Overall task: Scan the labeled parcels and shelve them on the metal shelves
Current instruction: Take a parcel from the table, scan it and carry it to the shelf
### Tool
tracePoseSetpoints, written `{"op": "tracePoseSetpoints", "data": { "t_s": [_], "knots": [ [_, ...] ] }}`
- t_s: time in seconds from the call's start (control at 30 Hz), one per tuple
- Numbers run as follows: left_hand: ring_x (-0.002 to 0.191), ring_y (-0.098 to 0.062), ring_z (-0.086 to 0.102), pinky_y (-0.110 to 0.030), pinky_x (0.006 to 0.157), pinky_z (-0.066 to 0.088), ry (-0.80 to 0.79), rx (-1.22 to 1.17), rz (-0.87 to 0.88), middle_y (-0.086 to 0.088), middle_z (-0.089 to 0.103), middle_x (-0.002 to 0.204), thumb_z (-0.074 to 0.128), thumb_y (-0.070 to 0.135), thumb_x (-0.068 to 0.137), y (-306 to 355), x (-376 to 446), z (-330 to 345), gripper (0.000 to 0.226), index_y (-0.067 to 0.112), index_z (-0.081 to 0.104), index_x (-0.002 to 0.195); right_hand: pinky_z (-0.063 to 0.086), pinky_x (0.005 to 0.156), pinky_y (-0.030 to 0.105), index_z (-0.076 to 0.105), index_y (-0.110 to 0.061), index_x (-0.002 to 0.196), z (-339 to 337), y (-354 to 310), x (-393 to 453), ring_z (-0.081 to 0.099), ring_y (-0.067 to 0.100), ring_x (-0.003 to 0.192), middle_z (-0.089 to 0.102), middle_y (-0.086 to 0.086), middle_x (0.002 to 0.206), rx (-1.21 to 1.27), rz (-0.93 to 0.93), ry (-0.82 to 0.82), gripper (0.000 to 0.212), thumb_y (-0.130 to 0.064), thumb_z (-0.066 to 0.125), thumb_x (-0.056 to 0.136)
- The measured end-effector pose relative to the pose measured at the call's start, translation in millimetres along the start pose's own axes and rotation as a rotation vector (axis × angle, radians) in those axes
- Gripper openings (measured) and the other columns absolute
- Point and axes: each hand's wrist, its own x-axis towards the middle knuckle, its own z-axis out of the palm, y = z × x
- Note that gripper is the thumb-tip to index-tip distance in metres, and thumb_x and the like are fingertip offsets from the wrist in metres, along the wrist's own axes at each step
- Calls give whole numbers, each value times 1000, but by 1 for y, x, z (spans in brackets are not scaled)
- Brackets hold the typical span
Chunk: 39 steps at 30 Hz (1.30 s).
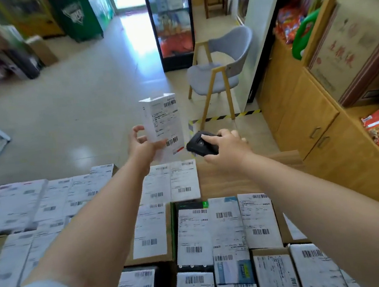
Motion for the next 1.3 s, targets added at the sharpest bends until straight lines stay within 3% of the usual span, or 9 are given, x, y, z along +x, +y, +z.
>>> {"op": "tracePoseSetpoints", "data": {
  "t_s": [0.1, 0.27, 0.43, 0.53, 0.67, 0.9, 1.07, 1.2, 1.3],
  "knots": [
    [88, -17, 64, -30, 61, 49, 50, -15, 70, 1, 60, 104, 82, 0, 76, 13, -11, -41, 67, 29, 41, 122, 32, 102, 47, 32, -47, 147, 4, -53, -11, 33, 28, 126, 41, 5, 139, -36, -42, -41, 61, -54, 52, 89],
    [92, -23, 65, -45, 83, 56, 106, -26, 103, -5, 62, 106, 83, 7, 78, 21, -26, -106, 68, 34, 37, 122, 32, 101, 48, 29, -47, 148, 10, -121, -34, 34, 31, 125, 41, 7, 138, -98, -76, -57, 60, -55, 48, 92],
    [93, -25, 64, -50, 88, 57, 181, -60, 129, -7, 62, 104, 83, 7, 78, 17, -51, -165, 71, 33, 36, 124, 34, 102, 47, 33, -46, 146, 9, -170, -52, 35, 31, 125, 43, 6, 136, -131, -113, -44, 61, -57, 53, 89],
    [87, -20, 61, -46, 85, 56, 245, -109, 121, -6, 61, 107, 83, 8, 78, 9, -75, -193, 71, 32, 36, 126, 36, 101, 45, 36, -48, 145, 9, -193, -63, 38, 29, 119, 46, 3, 127, -87, -161, -20, 64, -57, 58, 86],
    [98, -26, 57, -43, 84, 52, 370, -173, 105, -7, 58, 111, 82, 8, 78, -11, -113, -229, 76, 26, 36, 135, 41, 98, 44, 39, -50, 142, 17, -227, -78, 39, 26, 115, 47, 1, 123, -84, -282, -60, 61, -57, 60, 85],
    [105, -30, 61, -48, 91, 54, 640, -222, 98, -10, 60, 110, 85, 9, 76, -58, -175, -301, 66, 33, 39, 117, 45, 97, 44, 36, -48, 145, 51, -278, -109, 42, 26, 119, 46, 0, 129, -158, -528, -215, 64, -57, 60, 86],
    [99, -25, 60, -41, 76, 58, 857, -266, 60, -6, 59, 108, 83, 9, 78, -99, -235, -360, 64, 26, 41, 124, 51, 89, 42, 38, -46, 145, 85, -336, -139, 46, 25, 109, 44, -2, 117, -126, -694, -287, 67, -56, 63, 83],
    [106, -28, 61, -51, 90, 56, 1006, -413, -27, -5, 62, 122, 86, 13, 76, -135, -290, -437, 63, 34, 43, 118, 48, 90, 43, 35, -46, 146, 121, -408, -179, 42, 26, 112, 44, -1, 118, -91, -847, -294, 68, -55, 62, 84],
    [97, -29, 63, -48, 71, 58, 1097, -597, -104, -6, 61, 123, 82, 15, 81, -158, -343, -499, 56, 25, 41, 118, 42, 101, 46, 36, -44, 147, 157, -477, -222, 35, 32, 126, 42, 3, 137, -69, -961, -285, 70, -55, 64, 83]
  ]
}}
